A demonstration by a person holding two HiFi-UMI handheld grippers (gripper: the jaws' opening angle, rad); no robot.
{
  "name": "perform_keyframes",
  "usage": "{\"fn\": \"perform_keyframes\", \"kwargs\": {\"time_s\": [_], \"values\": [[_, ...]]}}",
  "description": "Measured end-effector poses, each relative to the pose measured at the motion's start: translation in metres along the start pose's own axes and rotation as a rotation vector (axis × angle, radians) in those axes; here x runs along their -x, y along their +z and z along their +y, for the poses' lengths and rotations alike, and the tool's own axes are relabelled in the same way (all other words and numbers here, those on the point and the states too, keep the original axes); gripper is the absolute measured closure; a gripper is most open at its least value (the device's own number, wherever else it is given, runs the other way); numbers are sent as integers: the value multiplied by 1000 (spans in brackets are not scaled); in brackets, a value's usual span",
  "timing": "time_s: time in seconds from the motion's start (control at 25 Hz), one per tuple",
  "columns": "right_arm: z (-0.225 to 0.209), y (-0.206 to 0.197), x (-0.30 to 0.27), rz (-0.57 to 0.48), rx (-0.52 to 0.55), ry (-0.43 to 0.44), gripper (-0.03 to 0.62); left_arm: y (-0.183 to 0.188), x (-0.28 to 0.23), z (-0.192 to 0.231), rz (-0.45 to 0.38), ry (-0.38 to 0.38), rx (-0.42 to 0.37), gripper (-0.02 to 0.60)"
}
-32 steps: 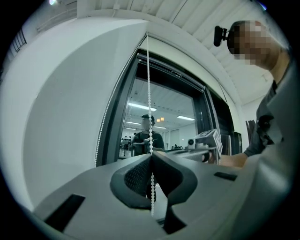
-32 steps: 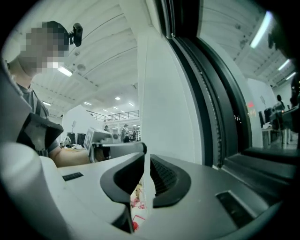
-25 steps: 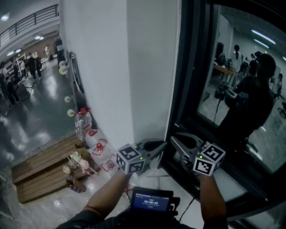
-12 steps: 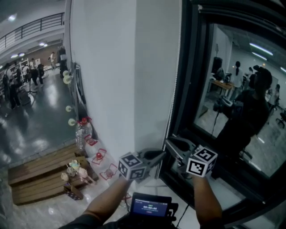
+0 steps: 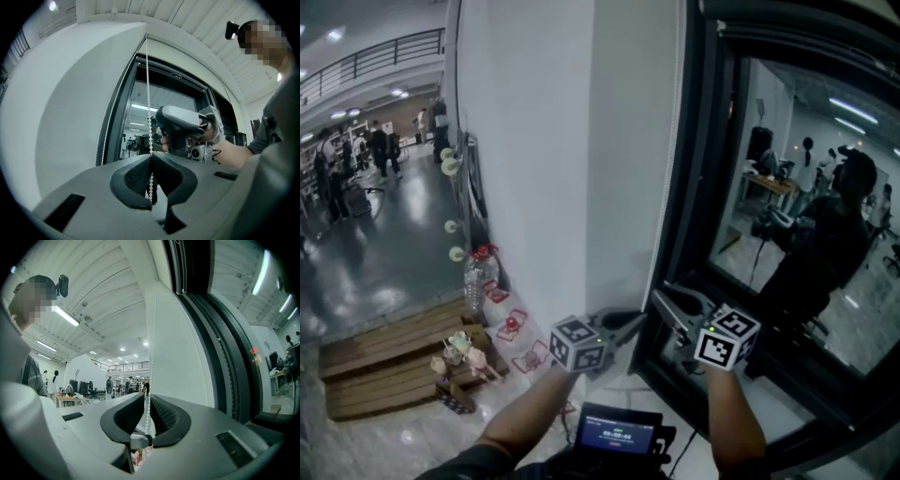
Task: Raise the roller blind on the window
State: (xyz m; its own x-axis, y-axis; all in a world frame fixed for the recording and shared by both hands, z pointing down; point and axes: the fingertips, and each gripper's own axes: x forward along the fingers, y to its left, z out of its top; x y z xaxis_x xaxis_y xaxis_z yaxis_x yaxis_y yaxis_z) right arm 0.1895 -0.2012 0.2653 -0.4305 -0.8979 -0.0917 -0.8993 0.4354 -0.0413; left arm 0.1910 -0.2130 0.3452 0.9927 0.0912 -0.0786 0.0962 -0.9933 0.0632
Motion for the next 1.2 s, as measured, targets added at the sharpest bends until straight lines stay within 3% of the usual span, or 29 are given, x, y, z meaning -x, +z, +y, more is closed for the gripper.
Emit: {"fn": "perform_keyframes", "kwargs": {"time_s": [0.2,0.48,0.6,1.0,1.2], "values": [[5,6,5,-11,13,-8,539,6,0,0,-4,23,-23,578],[-9,0,5,-7,-14,-31,539,9,0,25,-26,117,-51,577],[-13,-3,7,-9,-22,-43,539,2,0,31,3,149,-64,501],[-23,-8,19,-38,-41,-55,539,-1,17,50,15,247,-74,424],[-21,-8,30,-69,-39,-62,539,8,32,44,-7,293,-96,423]]}}
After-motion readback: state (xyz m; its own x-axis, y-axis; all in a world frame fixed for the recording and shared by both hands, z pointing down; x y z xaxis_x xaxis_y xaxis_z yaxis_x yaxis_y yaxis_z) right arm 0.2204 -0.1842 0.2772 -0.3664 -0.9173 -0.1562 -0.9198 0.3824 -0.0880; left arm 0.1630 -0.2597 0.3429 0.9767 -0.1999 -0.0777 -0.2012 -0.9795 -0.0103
